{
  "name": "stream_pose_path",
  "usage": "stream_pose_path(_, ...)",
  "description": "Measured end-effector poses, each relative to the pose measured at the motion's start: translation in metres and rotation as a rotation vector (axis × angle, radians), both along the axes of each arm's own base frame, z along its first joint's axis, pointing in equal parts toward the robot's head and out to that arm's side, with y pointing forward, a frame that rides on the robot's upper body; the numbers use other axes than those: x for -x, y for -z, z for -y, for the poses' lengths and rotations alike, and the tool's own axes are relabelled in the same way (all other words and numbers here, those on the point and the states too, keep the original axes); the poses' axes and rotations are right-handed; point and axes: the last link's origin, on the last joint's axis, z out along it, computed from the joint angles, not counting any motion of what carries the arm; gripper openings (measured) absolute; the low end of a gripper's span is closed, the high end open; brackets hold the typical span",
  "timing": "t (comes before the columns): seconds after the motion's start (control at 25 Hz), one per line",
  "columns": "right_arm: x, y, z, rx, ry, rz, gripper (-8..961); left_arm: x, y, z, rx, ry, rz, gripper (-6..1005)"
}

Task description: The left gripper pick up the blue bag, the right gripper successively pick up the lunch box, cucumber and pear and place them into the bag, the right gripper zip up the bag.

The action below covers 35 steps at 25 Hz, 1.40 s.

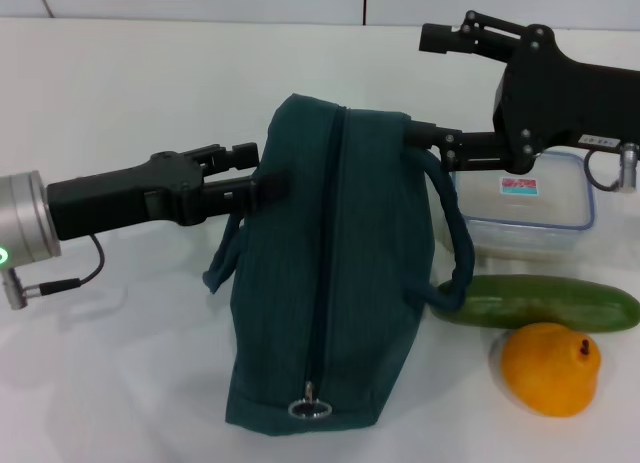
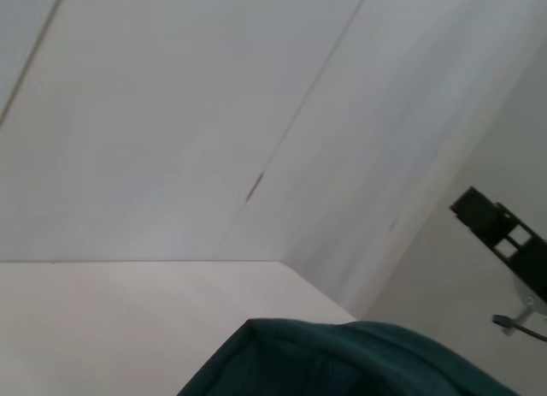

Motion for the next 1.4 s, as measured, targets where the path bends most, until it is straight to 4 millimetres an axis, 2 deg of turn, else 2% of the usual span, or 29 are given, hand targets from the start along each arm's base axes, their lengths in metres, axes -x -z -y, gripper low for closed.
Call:
stream_pose_path(0.28, -0.001, 0.005, -0.001, -0.008, 0.016, 0.009, 840, 0.008, 0.005, -0.009, -0.034, -0.053, -0.030, 716)
stream_pose_path(0.64, -0.003, 0.006, 0.001, -0.006, 0.025, 0.008, 840, 0.010, 0.008, -0.008, -0.052, -0.032, -0.052, 697)
stream_pose_path(1.08, -0.015, 0.014, 0.008, -0.016, 0.082, -0.020, 839, 0.018, 0.007, -0.012, -0.065, -0.061, -0.042, 482)
stream_pose_path(1.28, -0.025, 0.017, 0.015, -0.058, 0.114, -0.061, 839, 0.013, 0.005, -0.017, -0.101, 0.002, -0.070, 246)
stream_pose_path(1.4, -0.032, 0.014, 0.017, -0.065, 0.179, -0.121, 840, 0.010, 0.004, -0.019, -0.107, 0.021, -0.072, 145)
